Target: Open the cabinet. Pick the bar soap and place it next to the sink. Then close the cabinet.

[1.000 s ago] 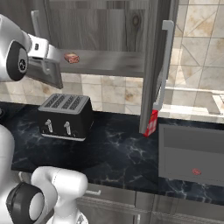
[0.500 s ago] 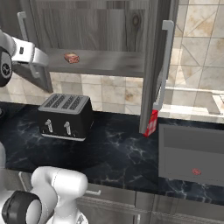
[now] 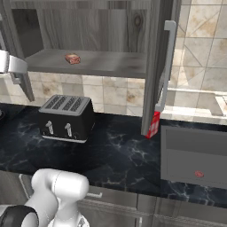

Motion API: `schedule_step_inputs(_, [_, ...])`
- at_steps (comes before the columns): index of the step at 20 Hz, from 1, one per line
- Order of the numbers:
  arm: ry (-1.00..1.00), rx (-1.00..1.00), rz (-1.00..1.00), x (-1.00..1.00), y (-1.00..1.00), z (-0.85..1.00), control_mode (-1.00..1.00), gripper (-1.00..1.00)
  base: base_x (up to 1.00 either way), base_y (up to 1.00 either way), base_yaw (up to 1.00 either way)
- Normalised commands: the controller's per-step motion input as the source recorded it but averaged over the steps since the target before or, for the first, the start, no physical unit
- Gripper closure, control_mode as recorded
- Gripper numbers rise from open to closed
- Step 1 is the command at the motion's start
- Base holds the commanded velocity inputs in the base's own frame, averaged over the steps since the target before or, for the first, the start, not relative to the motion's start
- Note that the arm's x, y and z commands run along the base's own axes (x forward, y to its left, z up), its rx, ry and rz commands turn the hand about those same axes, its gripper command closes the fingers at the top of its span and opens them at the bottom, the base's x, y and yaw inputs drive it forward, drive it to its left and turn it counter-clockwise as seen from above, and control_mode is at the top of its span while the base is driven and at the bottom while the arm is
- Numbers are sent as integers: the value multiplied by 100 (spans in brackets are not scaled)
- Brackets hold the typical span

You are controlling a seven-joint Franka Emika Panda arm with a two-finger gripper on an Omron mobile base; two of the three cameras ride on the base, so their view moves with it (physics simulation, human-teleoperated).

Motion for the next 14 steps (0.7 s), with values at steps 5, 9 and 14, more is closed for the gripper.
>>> schedule_step_inputs(5, [-6, 0, 0, -56, 51, 0, -100, 100, 0, 0, 0])
schedule_step_inputs(9, [-2, 0, 0, -44, 24, 0, -100, 100, 0, 0, 0])
schedule_step_inputs(14, [0, 0, -2, -19, -7, 0, -100, 100, 0, 0, 0])
